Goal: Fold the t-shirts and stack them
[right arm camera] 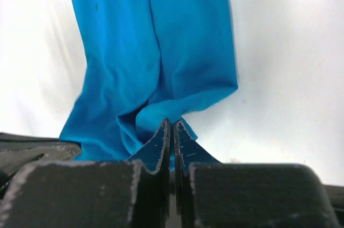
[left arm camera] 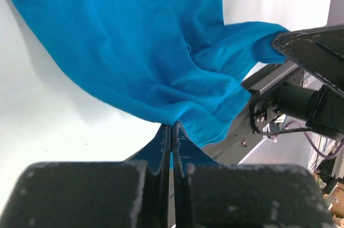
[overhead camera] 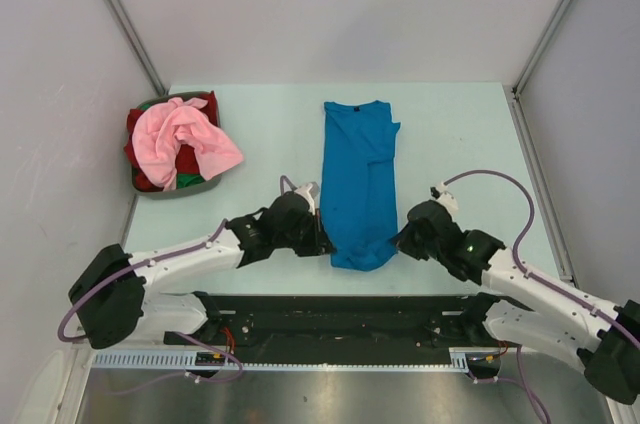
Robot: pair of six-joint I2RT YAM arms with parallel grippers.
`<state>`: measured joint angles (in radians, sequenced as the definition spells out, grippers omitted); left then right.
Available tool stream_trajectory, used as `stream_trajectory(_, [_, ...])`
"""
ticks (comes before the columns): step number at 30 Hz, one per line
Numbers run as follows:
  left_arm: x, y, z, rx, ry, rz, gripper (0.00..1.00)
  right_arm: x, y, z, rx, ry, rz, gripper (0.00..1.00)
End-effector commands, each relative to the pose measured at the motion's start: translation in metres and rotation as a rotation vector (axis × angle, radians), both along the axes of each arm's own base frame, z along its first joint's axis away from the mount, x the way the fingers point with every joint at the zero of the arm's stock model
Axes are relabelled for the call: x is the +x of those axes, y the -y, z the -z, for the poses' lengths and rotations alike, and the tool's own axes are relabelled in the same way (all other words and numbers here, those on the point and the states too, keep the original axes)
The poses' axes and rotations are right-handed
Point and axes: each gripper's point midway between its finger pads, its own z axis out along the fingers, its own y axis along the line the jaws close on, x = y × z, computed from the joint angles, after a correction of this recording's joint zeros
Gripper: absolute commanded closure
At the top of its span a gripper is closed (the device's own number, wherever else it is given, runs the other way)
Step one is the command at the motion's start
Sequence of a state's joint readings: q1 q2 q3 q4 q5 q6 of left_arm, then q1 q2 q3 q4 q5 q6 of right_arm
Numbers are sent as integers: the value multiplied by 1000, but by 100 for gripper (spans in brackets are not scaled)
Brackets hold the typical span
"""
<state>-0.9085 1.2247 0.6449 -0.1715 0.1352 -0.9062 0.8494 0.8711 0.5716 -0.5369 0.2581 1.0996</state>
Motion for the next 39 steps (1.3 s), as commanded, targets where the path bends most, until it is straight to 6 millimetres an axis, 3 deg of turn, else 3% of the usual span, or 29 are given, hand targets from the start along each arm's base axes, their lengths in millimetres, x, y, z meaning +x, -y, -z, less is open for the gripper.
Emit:
stream_trajectory(1, [34, -2, -20, -6, 56, -33, 100, 41, -1, -33, 46, 96, 13, 100])
stream_trajectory(7, [83, -3, -38, -14, 92, -76, 100, 87, 3, -43, 88, 110, 41, 100])
stream_trajectory(13, [119, 13, -29, -15, 64, -62, 100, 121, -2, -51, 116, 128, 47, 100])
stream_trajectory(17, [132, 19, -19, -34, 37, -72, 100, 141, -3, -44, 131, 100, 41, 100])
stream_trajectory(27, [173, 6, 4, -50, -14, -144, 100, 181, 0, -19, 143, 56, 48, 100])
stream_trajectory(39, [218, -6, 13, -69, -41, -181, 100, 206, 4, -2, 161, 36, 57, 100])
